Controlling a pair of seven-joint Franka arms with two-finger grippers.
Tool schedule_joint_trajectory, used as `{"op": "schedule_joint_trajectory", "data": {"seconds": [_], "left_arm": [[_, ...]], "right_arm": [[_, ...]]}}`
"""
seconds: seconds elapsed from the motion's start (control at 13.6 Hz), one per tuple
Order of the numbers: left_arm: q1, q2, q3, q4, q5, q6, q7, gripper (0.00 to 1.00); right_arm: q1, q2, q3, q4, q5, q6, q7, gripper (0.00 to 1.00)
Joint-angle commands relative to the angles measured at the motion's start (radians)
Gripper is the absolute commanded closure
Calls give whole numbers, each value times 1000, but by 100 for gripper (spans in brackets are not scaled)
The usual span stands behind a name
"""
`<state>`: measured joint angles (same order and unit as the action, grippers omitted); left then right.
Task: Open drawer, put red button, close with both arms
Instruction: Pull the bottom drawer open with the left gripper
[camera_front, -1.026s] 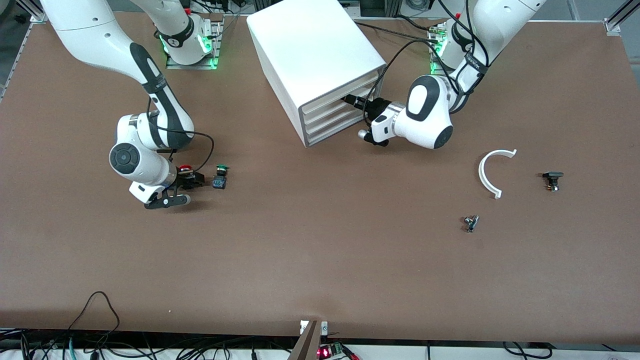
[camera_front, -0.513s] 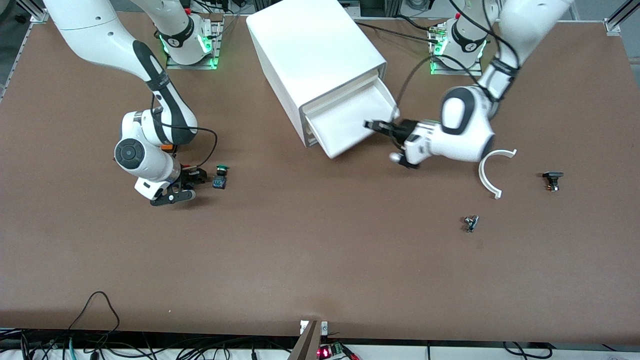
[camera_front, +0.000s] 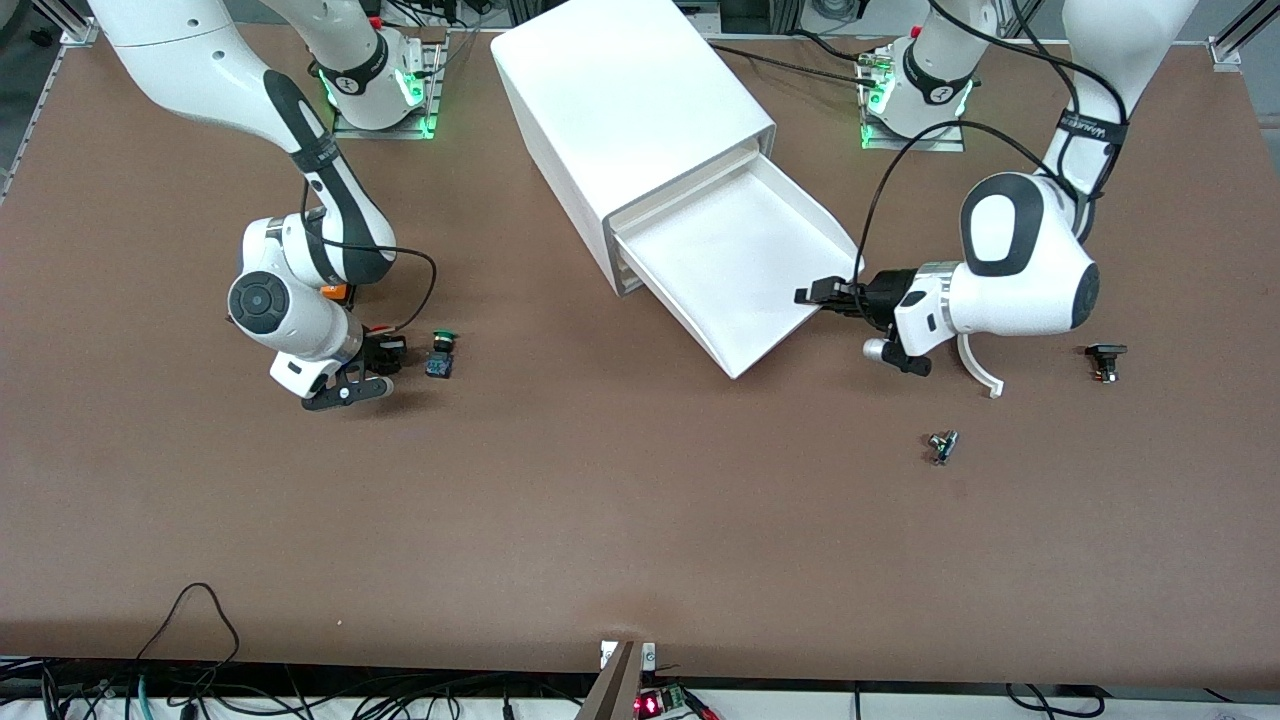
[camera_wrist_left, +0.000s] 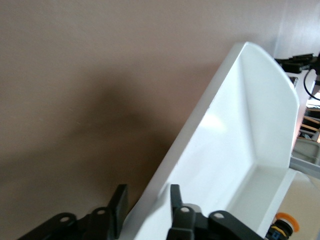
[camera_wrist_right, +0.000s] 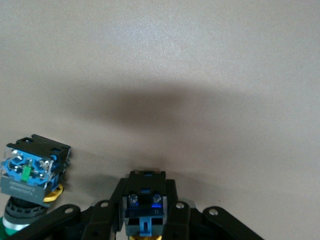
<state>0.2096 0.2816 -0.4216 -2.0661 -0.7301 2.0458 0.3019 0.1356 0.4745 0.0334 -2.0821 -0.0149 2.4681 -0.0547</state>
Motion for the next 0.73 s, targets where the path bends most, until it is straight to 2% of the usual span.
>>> {"op": "schedule_joint_trajectory", "data": {"seconds": [0.0,0.22,0.37,0.51,0.66], "left_arm": [[14,-42,10,0,34,-1,-27,0],[13,-42,4,0,35,-3,-27,0],[13,-70,6,9,58,-1,-15,0],[14,-134,10,58,243,-4,-17,0],[45,-224,24,121,375,-12,-20,0]], "right_arm": [[-5,-40,16,5,6,-32,-39,84],[-5,-72,29,89,6,-151,-80,84],[-5,-82,54,198,7,-263,-117,84],[-5,-83,94,311,10,-358,-142,84],[-5,-82,150,420,10,-423,-149,84]]}}
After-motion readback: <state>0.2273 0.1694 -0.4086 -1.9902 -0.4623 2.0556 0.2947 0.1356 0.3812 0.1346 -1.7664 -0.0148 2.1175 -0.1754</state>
